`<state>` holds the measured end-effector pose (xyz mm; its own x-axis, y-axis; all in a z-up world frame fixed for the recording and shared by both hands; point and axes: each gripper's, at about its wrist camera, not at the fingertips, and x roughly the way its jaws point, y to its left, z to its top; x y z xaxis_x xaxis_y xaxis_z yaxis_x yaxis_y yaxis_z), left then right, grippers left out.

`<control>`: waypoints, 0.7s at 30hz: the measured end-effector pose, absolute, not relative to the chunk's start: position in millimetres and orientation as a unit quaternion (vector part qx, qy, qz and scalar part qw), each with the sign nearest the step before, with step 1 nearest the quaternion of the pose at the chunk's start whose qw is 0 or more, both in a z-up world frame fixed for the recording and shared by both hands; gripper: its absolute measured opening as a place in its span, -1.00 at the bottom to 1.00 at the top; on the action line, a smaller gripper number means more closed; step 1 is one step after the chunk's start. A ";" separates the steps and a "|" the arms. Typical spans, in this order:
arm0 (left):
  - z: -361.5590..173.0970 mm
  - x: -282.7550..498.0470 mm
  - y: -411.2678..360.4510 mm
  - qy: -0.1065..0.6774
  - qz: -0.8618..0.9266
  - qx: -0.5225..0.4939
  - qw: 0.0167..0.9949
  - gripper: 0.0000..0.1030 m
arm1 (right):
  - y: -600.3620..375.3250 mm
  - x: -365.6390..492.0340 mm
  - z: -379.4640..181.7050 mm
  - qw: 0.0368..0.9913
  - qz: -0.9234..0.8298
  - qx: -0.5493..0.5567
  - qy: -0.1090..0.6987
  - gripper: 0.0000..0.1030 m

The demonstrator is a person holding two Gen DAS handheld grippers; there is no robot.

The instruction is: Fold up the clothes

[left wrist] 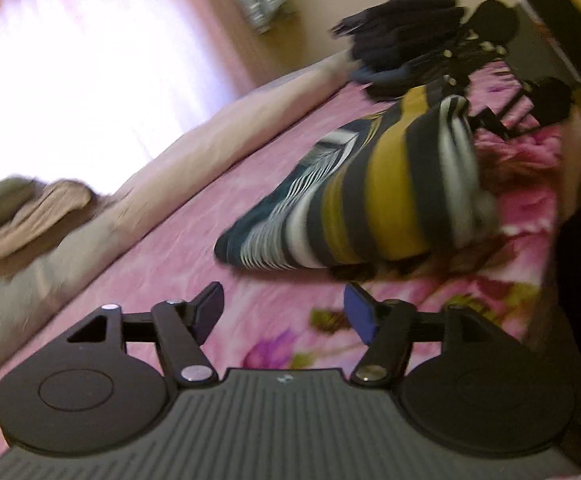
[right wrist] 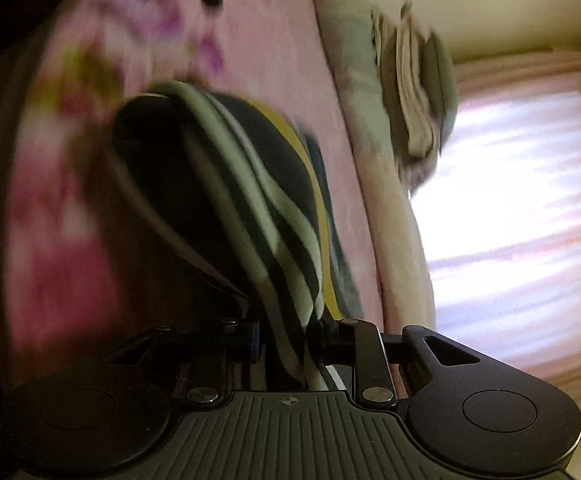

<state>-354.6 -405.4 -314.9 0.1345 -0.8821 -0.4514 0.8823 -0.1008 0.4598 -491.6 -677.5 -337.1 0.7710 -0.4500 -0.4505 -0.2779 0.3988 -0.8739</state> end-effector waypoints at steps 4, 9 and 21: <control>-323.2 -371.0 -431.2 -0.017 -0.668 0.369 0.646 0.24 | -720.8 -521.8 -345.1 0.751 -0.113 -0.540 0.362 -0.28; -343.4 -392.1 -456.3 -0.117 -0.654 0.457 0.591 0.27 | -735.6 -543.7 -334.0 0.792 -0.212 -0.432 0.376 0.08; -405.0 -372.4 -524.3 -0.269 -0.593 0.604 0.459 0.12 | -824.3 -575.5 -283.4 0.880 -0.218 0.362 0.215 0.83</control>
<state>-372.4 -524.3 -405.0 0.1512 -0.8701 -0.4692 0.2201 -0.4331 0.8741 -575.5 -824.3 -283.4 0.8125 -0.2284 -0.5364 0.5396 0.6429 0.5436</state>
